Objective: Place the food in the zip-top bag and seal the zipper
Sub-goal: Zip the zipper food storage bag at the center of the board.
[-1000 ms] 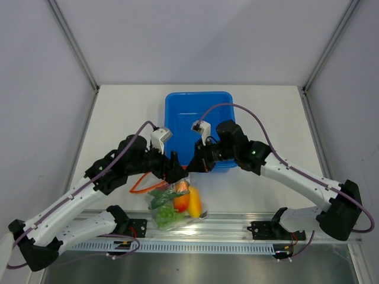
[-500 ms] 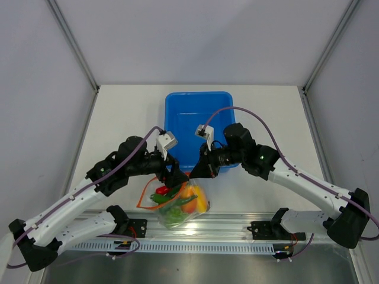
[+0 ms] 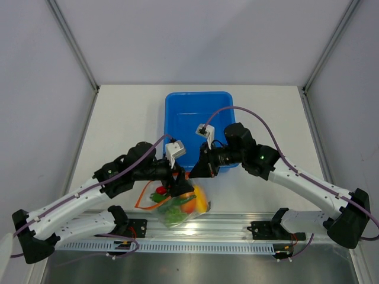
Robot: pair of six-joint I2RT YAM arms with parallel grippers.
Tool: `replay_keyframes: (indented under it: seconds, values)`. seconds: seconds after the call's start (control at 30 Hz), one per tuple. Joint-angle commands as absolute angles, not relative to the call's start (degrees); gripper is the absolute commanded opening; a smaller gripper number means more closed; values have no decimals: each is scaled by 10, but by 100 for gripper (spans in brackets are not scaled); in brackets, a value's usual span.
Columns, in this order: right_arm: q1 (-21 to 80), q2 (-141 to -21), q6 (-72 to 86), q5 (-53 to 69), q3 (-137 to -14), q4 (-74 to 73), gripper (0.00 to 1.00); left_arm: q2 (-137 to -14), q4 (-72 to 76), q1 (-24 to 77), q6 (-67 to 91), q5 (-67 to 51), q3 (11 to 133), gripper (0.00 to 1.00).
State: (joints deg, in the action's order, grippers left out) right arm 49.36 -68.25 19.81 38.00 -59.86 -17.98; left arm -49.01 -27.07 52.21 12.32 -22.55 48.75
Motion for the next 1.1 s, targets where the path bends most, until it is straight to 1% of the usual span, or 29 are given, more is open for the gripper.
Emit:
replay_keyframes:
  seconds: [0.0,0.13,0.17,0.2,0.23,0.3,0.33,0.37,0.4,0.43,0.47,0.5,0.53,0.57,0.6,0.63,0.7,0.77,0.87,0.97,1.0,1.03,1.07]
  values:
    - [494,-664,221,389,-614,-129,0,-498,-268,526,139,-189,478,85]
    - [493,-655,224,381,-606,-127,0,-486,-278,526,153,-165,468,73]
    - [493,-653,226,378,-606,-130,0,-482,-277,526,156,-163,461,64]
    - [491,-653,230,375,-605,-129,0,-476,-273,526,163,-164,454,59]
    - [492,-651,231,371,-603,-127,0,-467,-267,526,164,-164,451,52]
    - [492,-651,236,367,-603,-128,0,-461,-265,526,169,-165,445,47]
    - [492,-651,238,366,-603,-130,0,-461,-266,526,169,-166,444,42]
    - [491,-651,239,362,-603,-129,0,-462,-269,526,169,-167,446,31]
    - [492,-651,241,358,-605,-133,0,-463,-271,526,170,-169,447,25]
    - [491,-651,242,352,-606,-136,5,-463,-270,525,171,-172,446,13]
    - [493,-651,240,338,-608,-141,23,-461,-267,525,172,-171,446,6]
    - [495,-650,236,329,-611,-160,35,-461,-268,526,176,-169,443,1]
    - [496,-650,231,320,-619,-170,44,-458,-266,525,178,-166,439,0]
    - [497,-649,222,312,-620,-177,64,-453,-259,525,178,-167,437,1]
    - [497,-645,217,293,-623,-191,80,-449,-253,525,181,-172,435,1]
    - [498,-637,213,285,-622,-194,98,-447,-247,525,183,-177,429,1]
    - [498,-623,206,253,-616,-193,99,-443,-231,525,185,-193,425,1]
    - [498,-596,200,248,-592,-168,100,-445,-225,525,186,-209,422,1]
    - [495,-564,188,282,-553,-136,100,-445,-219,525,190,-217,423,1]
    - [483,-569,172,330,-549,-143,98,-440,-213,524,197,-228,424,1]
    - [476,-574,171,345,-541,-139,93,-439,-211,524,202,-229,422,1]
    - [475,-577,168,378,-535,-133,73,-437,-209,523,205,-230,424,1]
    - [473,-584,166,394,-528,-113,58,-436,-208,523,209,-230,426,1]
